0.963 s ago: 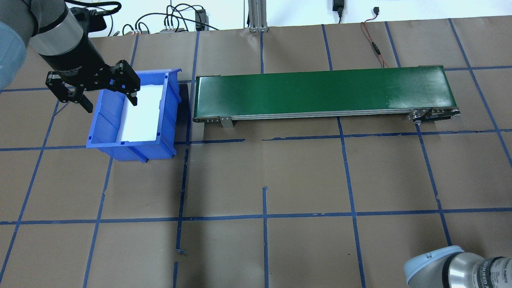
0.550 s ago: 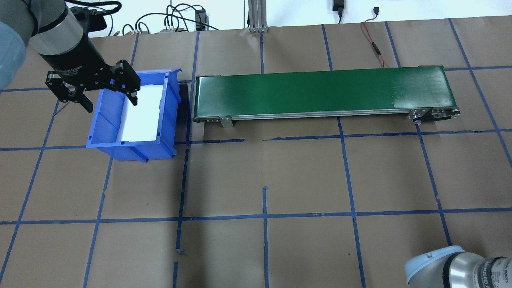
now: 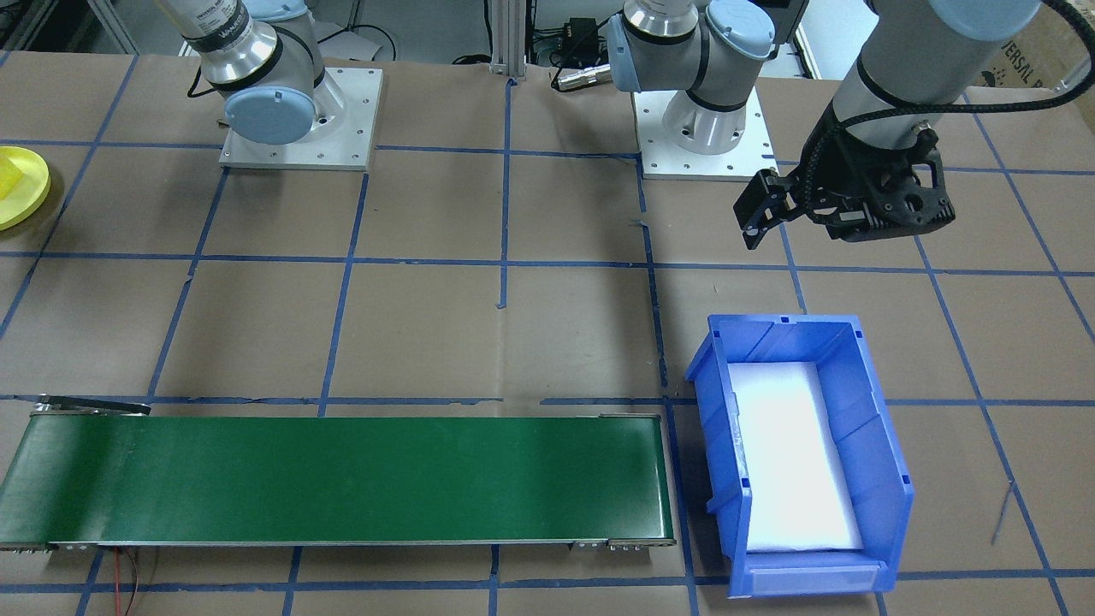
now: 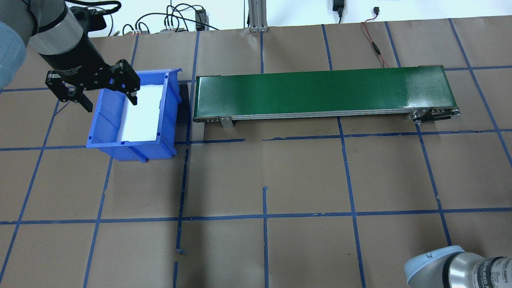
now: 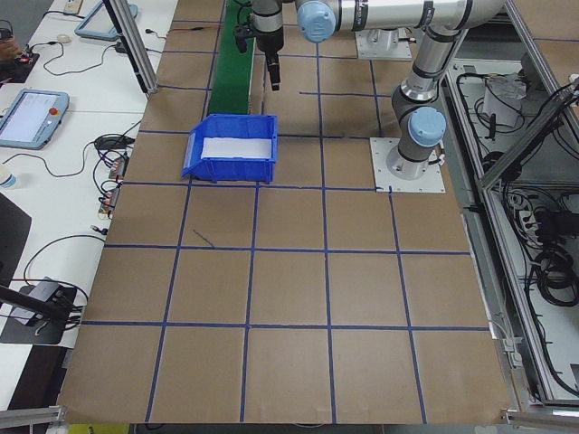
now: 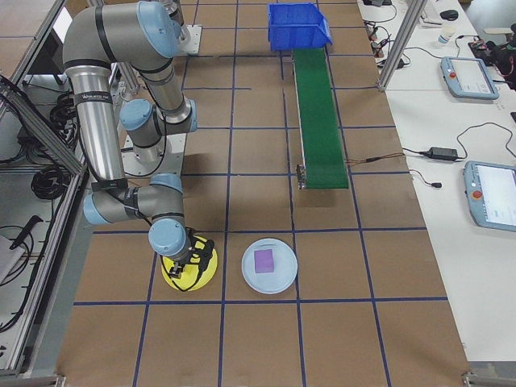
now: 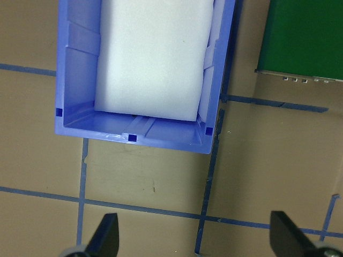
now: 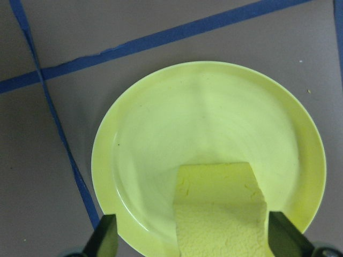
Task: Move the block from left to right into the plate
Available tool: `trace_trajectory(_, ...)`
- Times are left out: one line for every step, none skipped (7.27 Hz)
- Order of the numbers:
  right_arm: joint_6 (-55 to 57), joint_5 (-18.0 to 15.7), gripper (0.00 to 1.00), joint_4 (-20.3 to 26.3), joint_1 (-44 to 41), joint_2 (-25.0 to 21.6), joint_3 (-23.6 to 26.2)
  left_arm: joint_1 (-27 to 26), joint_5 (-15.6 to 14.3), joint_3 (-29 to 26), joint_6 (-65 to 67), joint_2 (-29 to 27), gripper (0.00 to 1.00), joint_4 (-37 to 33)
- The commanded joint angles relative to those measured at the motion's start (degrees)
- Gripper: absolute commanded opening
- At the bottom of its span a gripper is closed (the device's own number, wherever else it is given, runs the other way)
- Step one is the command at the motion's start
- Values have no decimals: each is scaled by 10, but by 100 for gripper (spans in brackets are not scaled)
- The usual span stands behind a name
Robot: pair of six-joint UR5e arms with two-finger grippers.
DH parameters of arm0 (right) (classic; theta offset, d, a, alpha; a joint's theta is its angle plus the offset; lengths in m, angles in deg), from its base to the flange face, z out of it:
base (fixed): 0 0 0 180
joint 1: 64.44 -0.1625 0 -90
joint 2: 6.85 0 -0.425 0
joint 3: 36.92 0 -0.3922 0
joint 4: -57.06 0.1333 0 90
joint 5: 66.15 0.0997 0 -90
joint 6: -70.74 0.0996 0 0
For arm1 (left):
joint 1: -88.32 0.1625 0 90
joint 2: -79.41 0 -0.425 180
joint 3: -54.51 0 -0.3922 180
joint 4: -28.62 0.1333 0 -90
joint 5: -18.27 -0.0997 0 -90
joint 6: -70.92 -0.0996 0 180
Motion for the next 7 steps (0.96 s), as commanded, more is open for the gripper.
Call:
trace_trajectory(2,9,100,60,-41,-14,-40,0,0,0,0,0,100,-1)
trace_trajectory(6,9,100,102,-87,-31,-71,0,0,0,0,0,100,-1)
trace_trajectory(32,10,100,162,-134,-58,-111,1,0,0,0,0,100,0)
trace_trajectory(80,10,100,206,-198,-84,-141,0,0,-1,0,-1,100,1)
trace_trajectory(137,10,100,221,-269,-105,-153,0,0,0,0,0,100,1)
trace_trajectory(214,9,100,228,-342,-129,-152,1,0,0,0,-1,100,1)
trace_trajectory(295,8,100,246,-421,-153,-153,2,0,0,0,-1,100,1)
